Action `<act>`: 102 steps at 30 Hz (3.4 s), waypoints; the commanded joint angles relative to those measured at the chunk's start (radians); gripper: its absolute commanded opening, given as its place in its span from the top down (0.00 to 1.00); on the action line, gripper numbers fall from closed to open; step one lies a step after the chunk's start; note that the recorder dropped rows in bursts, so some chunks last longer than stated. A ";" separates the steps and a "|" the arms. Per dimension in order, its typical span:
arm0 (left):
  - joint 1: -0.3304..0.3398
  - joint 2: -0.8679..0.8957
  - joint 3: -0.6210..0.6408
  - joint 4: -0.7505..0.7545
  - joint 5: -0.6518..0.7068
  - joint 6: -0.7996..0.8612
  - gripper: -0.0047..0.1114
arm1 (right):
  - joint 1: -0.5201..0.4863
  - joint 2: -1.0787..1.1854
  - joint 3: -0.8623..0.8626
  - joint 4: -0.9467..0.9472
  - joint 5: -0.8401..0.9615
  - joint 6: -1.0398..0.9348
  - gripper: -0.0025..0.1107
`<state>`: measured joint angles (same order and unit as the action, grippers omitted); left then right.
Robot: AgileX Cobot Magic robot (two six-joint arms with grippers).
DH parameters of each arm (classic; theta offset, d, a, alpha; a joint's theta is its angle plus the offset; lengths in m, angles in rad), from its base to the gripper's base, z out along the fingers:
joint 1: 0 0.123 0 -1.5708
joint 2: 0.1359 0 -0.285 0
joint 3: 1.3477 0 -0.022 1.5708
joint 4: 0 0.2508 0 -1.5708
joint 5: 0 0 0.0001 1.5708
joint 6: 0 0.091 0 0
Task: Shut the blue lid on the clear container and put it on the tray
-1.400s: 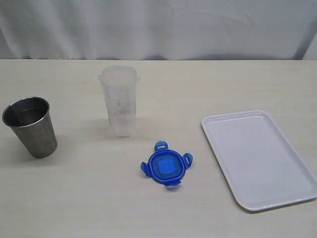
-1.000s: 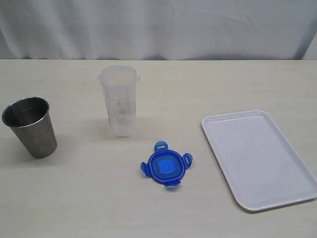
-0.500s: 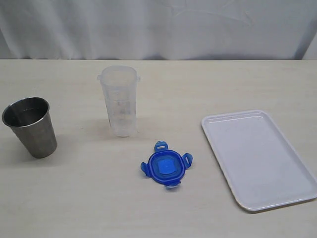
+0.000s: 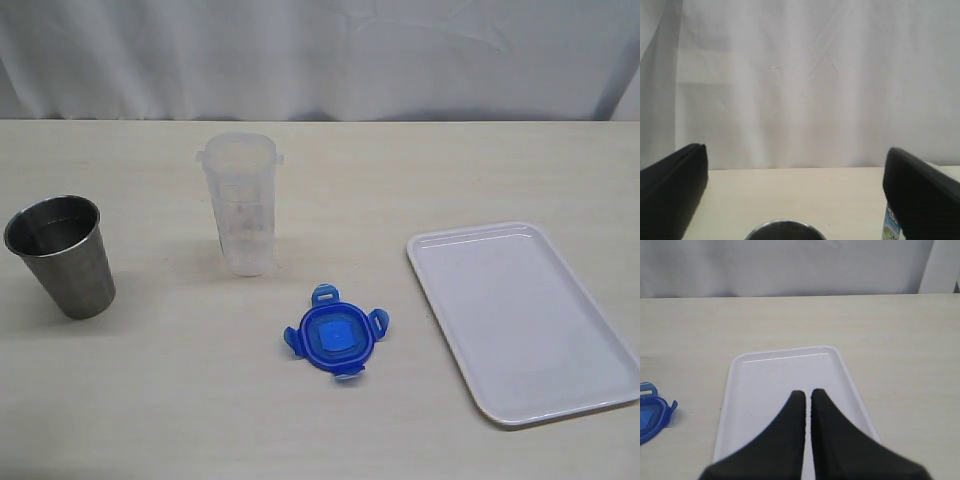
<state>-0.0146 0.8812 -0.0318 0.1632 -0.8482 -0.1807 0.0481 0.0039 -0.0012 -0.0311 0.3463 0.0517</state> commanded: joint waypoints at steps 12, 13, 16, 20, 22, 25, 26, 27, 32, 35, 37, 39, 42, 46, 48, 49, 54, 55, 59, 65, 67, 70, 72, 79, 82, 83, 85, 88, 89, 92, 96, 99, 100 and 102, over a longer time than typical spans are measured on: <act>-0.005 0.228 -0.006 0.000 -0.210 0.051 0.05 | 0.001 -0.004 0.001 0.000 -0.002 0.001 0.94; -0.005 0.228 -0.006 0.000 -0.210 0.057 0.05 | 0.001 -0.004 0.001 0.000 -0.002 0.001 0.94; -0.005 0.228 -0.006 0.007 -0.204 0.057 0.05 | 0.001 -0.004 0.001 0.000 -0.002 0.001 0.94; -0.005 0.229 -0.006 0.037 -0.095 0.055 0.05 | 0.001 -0.004 0.001 0.000 -0.002 0.001 0.94; -0.005 0.229 -0.006 0.037 -0.089 0.055 0.05 | 0.001 -0.004 0.001 0.000 -0.002 0.001 0.94; -0.005 0.229 -0.006 0.044 -0.086 0.072 0.05 | 0.001 -0.004 0.001 0.000 -0.002 0.001 0.94; -0.005 0.229 -0.006 0.044 -0.084 0.076 0.05 | 0.001 -0.004 0.001 0.000 -0.002 0.001 0.94; -0.005 0.229 -0.006 0.044 -0.084 0.076 0.05 | 0.001 -0.004 0.001 0.000 -0.002 0.001 0.94; -0.005 0.238 -0.006 0.061 -0.082 0.076 0.05 | 0.001 -0.004 0.001 0.000 -0.002 0.001 0.94; -0.005 0.290 -0.006 0.061 -0.119 0.079 0.05 | 0.001 -0.004 0.001 0.000 -0.002 0.001 0.94; -0.005 0.349 -0.006 0.061 -0.151 0.086 0.05 | 0.001 -0.004 0.001 0.000 -0.002 0.001 0.94; -0.005 0.409 -0.006 0.064 -0.198 0.111 0.05 | 0.001 -0.004 0.001 0.000 -0.002 0.001 0.94; -0.005 0.467 -0.006 0.064 -0.254 0.129 0.05 | 0.001 -0.004 0.001 0.000 -0.002 0.001 0.94; -0.005 0.500 -0.006 0.062 -0.288 0.133 0.05 | 0.001 -0.004 0.001 0.000 -0.002 0.001 0.94; -0.005 0.512 -0.006 0.060 -0.288 0.144 0.05 | 0.001 -0.004 0.001 0.000 -0.002 0.001 0.94; -0.005 0.520 -0.006 0.060 -0.290 0.152 0.05 | 0.001 -0.004 0.001 0.000 -0.002 0.001 0.94; -0.005 0.589 -0.033 0.060 -0.289 0.154 0.05 | 0.001 -0.004 0.001 0.000 -0.002 0.001 0.94; -0.005 0.605 -0.040 0.060 -0.292 0.154 0.05 | 0.001 -0.004 0.001 0.000 -0.002 0.001 0.94; -0.005 0.652 -0.042 0.052 -0.348 0.174 0.05 | 0.001 -0.004 0.001 0.000 -0.002 0.001 0.94; -0.005 0.711 -0.044 0.050 -0.366 0.181 0.05 | 0.001 -0.004 0.001 0.000 -0.002 0.001 0.94; -0.005 0.734 -0.055 0.045 -0.362 0.181 0.05 | 0.001 -0.004 0.001 0.000 -0.002 0.001 0.94; -0.005 0.770 -0.074 0.045 -0.359 0.181 0.05 | 0.001 -0.004 0.001 0.000 -0.002 0.001 0.94; -0.005 0.795 -0.082 0.045 -0.361 0.181 0.05 | 0.001 -0.004 0.001 0.000 -0.002 0.001 0.94; -0.005 0.865 -0.103 0.038 -0.369 0.181 0.05 | 0.001 -0.004 0.001 0.000 -0.002 0.001 0.94; -0.005 0.910 -0.103 0.024 -0.373 0.181 0.05 | 0.001 -0.004 0.001 0.000 -0.002 0.001 0.94; -0.005 0.934 -0.114 0.024 -0.373 0.181 0.05 | 0.001 -0.004 0.001 0.000 -0.002 0.001 0.94; -0.005 0.972 -0.138 0.026 -0.373 0.181 0.05 | 0.001 -0.004 0.001 0.000 -0.002 0.001 0.94; -0.005 1.012 -0.163 0.026 -0.373 0.181 0.05 | 0.001 -0.004 0.001 0.000 -0.002 0.001 0.94; -0.005 1.025 -0.172 0.026 -0.373 0.181 0.05 | 0.001 -0.004 0.001 0.000 -0.002 0.001 0.94; -0.005 1.057 -0.201 0.026 -0.352 0.181 0.05 | 0.001 -0.004 0.001 0.000 -0.002 0.001 0.94; -0.005 1.070 -0.221 0.026 -0.326 0.181 0.05 | 0.001 -0.004 0.001 0.000 -0.002 0.001 0.94; -0.005 1.070 -0.227 0.036 -0.309 0.181 0.05 | 0.001 -0.004 0.001 0.000 -0.002 0.001 0.94; -0.005 1.070 -0.227 0.042 -0.309 0.181 0.05 | 0.001 -0.004 0.001 0.000 -0.002 0.001 0.94; -0.005 1.070 -0.227 0.046 -0.311 0.181 0.05 | 0.001 -0.004 0.001 0.000 -0.002 0.001 0.94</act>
<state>-0.0146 1.9501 -0.2558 0.2027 -1.1565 0.0000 0.0481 0.0039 -0.0012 -0.0311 0.3463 0.0517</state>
